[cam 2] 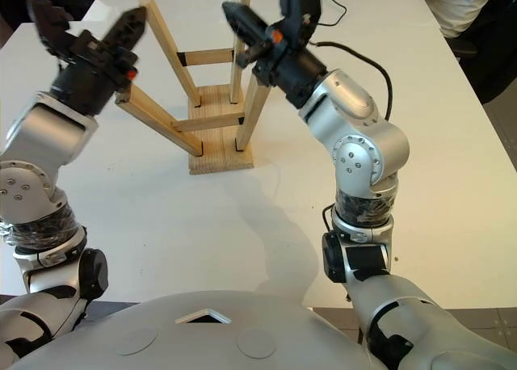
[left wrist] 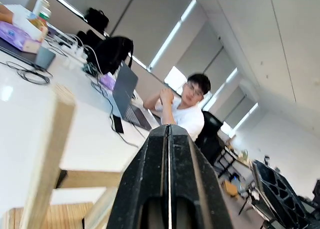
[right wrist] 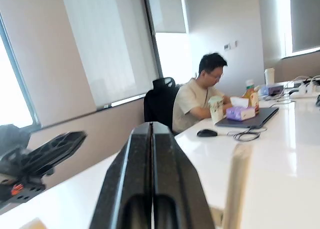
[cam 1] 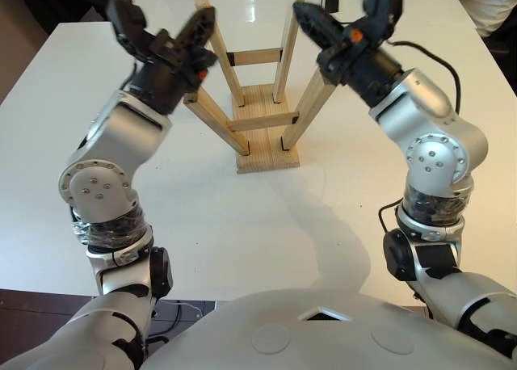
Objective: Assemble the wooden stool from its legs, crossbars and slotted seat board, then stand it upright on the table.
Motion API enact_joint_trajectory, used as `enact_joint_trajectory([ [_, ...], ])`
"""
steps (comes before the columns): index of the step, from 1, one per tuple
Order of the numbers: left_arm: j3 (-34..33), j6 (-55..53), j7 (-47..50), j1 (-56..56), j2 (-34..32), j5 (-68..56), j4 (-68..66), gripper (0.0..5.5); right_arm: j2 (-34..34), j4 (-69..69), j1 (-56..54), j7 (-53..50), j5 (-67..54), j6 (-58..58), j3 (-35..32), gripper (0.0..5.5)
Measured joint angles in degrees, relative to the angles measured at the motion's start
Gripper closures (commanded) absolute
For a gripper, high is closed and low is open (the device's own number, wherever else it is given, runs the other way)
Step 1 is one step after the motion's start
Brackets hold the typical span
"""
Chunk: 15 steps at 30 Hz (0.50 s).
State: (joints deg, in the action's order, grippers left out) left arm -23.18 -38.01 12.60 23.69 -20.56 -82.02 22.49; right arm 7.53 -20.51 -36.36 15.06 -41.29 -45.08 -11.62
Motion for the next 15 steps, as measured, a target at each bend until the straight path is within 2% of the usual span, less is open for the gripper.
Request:
enact_joint_trajectory([
  [2, -5.9, 1.8, -3.9, 0.7, -4.3, -0.9, -5.4, 5.48, 4.0, 3.9, -2.5, 1.2, 0.3, 3.2, -3.6, 5.5],
  [4, -7.4, 2.0, -10.6, -3.9, -8.6, 4.1, -12.0, 5.48, 9.3, 10.1, 0.0, 5.0, 6.4, 6.9, -0.8, 5.5],
  [7, -1.1, 1.4, -23.0, -16.7, -12.7, 15.8, -19.1, 5.48, 12.1, 18.0, 6.5, 10.1, 14.7, 11.1, 7.4, 5.5],
  [11, 6.6, 0.7, -40.1, -34.5, -17.9, 25.1, -18.8, 5.48, 13.8, 24.7, 7.8, 20.1, 21.0, 21.0, 15.6, 5.5],
  [13, 9.0, -0.5, -48.6, -37.0, -20.3, 27.0, -17.0, 5.48, 15.9, 29.8, 9.0, 25.1, 24.0, 26.9, 17.4, 5.5],
  [15, 11.3, -1.3, -52.2, -35.9, -21.2, 27.9, -14.6, 5.48, 15.9, 31.9, 9.4, 28.8, 24.5, 29.7, 18.4, 5.5],
])
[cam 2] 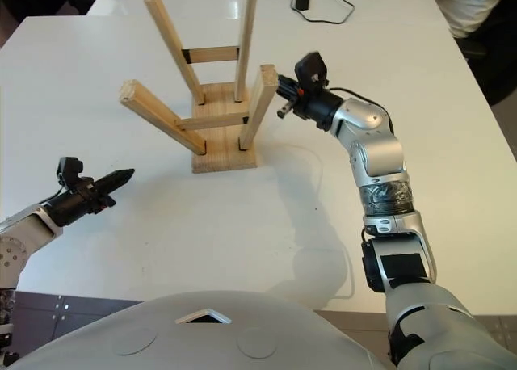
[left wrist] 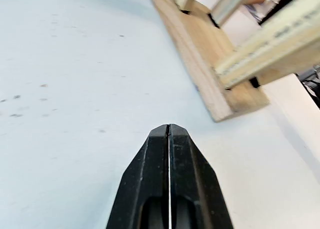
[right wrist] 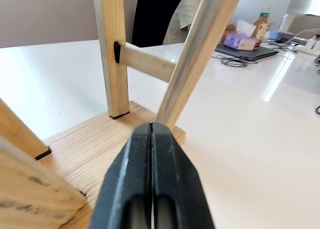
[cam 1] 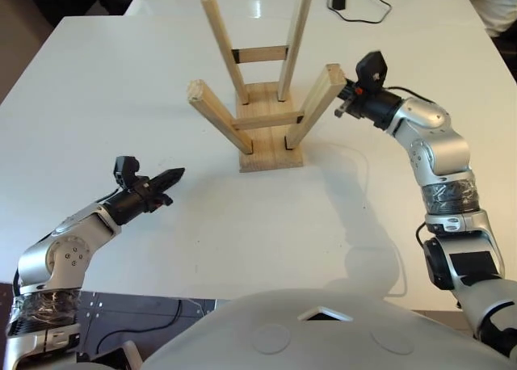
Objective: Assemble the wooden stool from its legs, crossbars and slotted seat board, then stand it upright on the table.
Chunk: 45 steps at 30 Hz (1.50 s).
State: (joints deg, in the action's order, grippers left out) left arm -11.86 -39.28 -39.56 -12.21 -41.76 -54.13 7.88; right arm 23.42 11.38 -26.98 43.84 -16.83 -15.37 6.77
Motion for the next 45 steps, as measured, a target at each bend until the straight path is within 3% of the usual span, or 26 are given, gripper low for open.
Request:
enact_joint_trajectory([
  [5, 11.3, -1.7, -2.3, 5.1, 2.7, 7.1, 2.6, 5.48, -0.7, -2.7, 0.5, 13.0, -2.1, 2.1, 4.6, 5.5],
  [8, 14.4, -1.0, -2.2, 7.3, 4.8, 11.5, 0.1, 5.48, -0.8, -9.8, 4.4, 15.5, -3.5, 1.0, 6.8, 5.5],
  [14, 11.1, 3.2, -0.2, 10.0, 7.4, 15.7, -6.9, 5.48, -8.4, -22.8, 16.5, 2.4, -0.9, -3.3, 13.2, 5.5],
  [19, 5.2, 7.6, -0.5, 10.4, 6.4, 17.5, -14.7, 5.48, -5.9, -22.3, 22.7, -4.0, 1.4, -3.2, 8.5, 5.5],
  [24, 3.6, 9.2, -0.4, 11.4, 7.0, 18.4, -17.3, 5.48, -4.1, -1.1, 6.7, -13.2, 7.1, 0.5, 0.2, 5.5],
  [29, 4.4, 9.1, 0.8, 9.4, 11.4, 18.1, -12.9, 5.48, -2.8, 24.1, -15.5, -16.1, 10.1, 10.1, -3.3, 5.5],
  [31, 4.6, 8.8, 0.6, 7.5, 12.2, 17.9, -10.4, 5.48, -2.8, 31.3, -22.0, -13.6, 10.1, 12.9, -4.1, 5.5],
  [34, 6.6, 9.2, -1.0, 4.0, 11.9, 18.6, -7.1, 5.48, -3.8, 44.2, -33.5, -1.6, 8.6, 17.4, -5.2, 5.5],
  [38, 8.1, 10.0, -2.9, 4.5, 10.4, 20.8, -6.9, 5.48, -5.6, 51.3, -36.8, 9.7, 7.8, 20.1, -6.4, 5.5],
  [42, 9.4, 10.7, -3.8, 8.1, 10.2, 22.2, -9.6, 5.48, -4.7, 49.1, -35.4, 19.1, 7.3, 20.6, -6.4, 5.5],
  [45, 9.9, 11.5, -3.9, 12.2, 10.4, 24.0, -13.4, 5.48, -2.7, 37.9, -29.2, 26.2, 4.0, 18.1, -6.5, 5.5],
])
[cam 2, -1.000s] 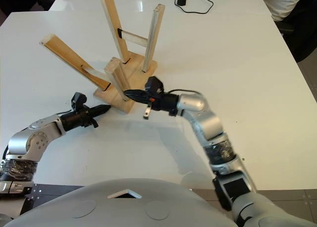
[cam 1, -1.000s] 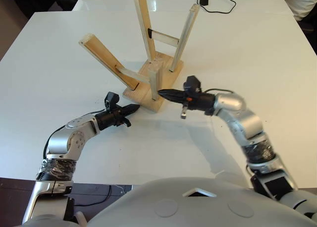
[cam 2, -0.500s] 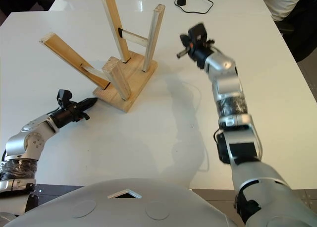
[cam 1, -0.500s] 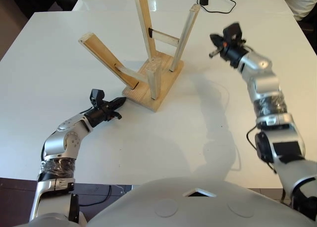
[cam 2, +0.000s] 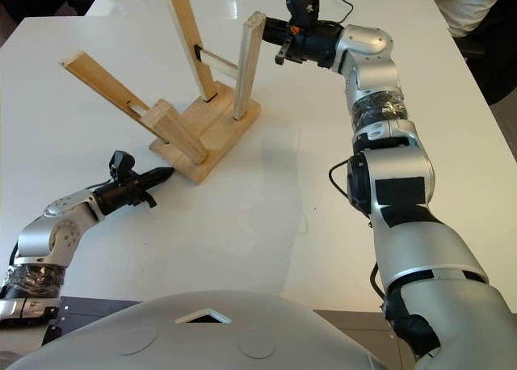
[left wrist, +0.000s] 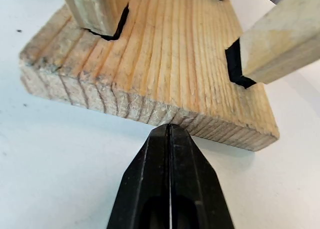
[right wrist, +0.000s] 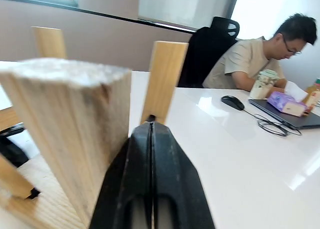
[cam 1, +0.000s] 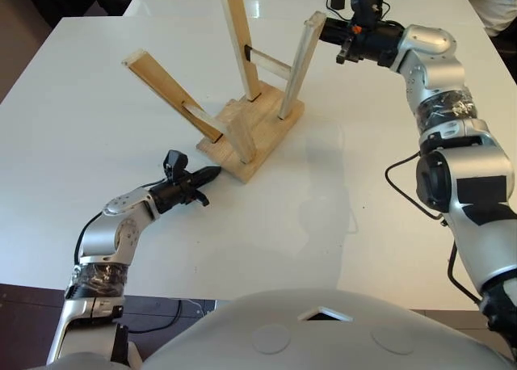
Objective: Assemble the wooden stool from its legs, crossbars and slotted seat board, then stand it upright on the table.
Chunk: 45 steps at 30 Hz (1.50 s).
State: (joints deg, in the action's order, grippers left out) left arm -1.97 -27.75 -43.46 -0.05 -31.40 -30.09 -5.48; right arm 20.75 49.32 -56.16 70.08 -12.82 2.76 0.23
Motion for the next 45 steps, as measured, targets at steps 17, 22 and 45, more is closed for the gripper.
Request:
enact_joint_trajectory([
  [17, -0.9, 3.7, 0.1, 1.8, 1.1, 1.9, -4.5, 5.48, 10.1, -47.5, 43.6, -13.1, -3.1, -15.0, -3.8, 5.5],
  [22, -2.2, 3.3, 2.1, -0.3, 2.3, 1.8, -2.0, 5.48, 7.8, -32.9, 41.0, -19.2, 7.3, -8.5, 3.8, 5.5],
  [45, 0.3, -2.6, 0.7, -7.9, -1.5, 0.6, 10.1, 5.48, 6.6, -31.8, 43.6, -21.4, 12.7, -3.5, 10.1, 5.5],
])
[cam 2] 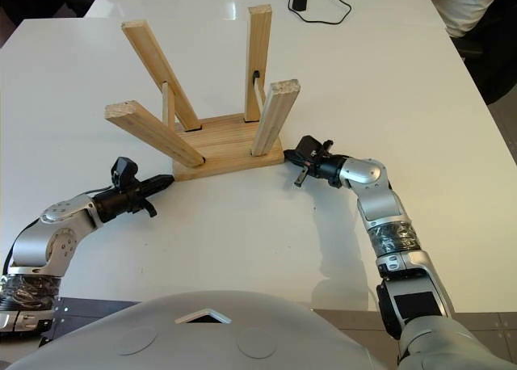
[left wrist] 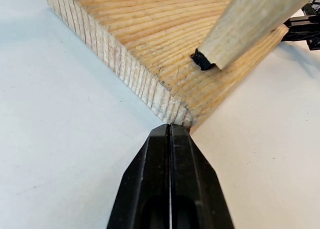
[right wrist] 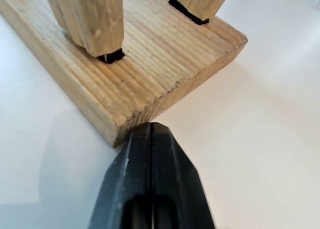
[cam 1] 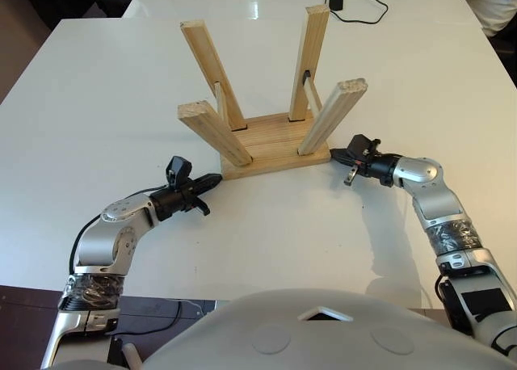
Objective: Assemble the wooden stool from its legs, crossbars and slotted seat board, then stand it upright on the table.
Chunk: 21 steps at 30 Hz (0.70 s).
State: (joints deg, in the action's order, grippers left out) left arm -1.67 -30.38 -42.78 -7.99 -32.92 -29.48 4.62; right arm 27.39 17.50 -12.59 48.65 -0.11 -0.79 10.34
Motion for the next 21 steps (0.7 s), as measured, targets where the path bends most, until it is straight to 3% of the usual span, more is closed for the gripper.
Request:
enact_joint_trajectory([
  [9, -3.8, -0.5, 1.1, 2.0, 1.0, -1.2, -3.0, 5.48, 0.5, 2.5, -0.9, -0.7, 0.2, 2.3, 0.4, 5.5],
  [21, 0.8, 0.6, 1.3, 5.0, 2.9, 1.6, -3.3, 5.48, 1.3, 3.0, -1.4, -0.5, 0.2, 2.9, 1.0, 5.5],
])
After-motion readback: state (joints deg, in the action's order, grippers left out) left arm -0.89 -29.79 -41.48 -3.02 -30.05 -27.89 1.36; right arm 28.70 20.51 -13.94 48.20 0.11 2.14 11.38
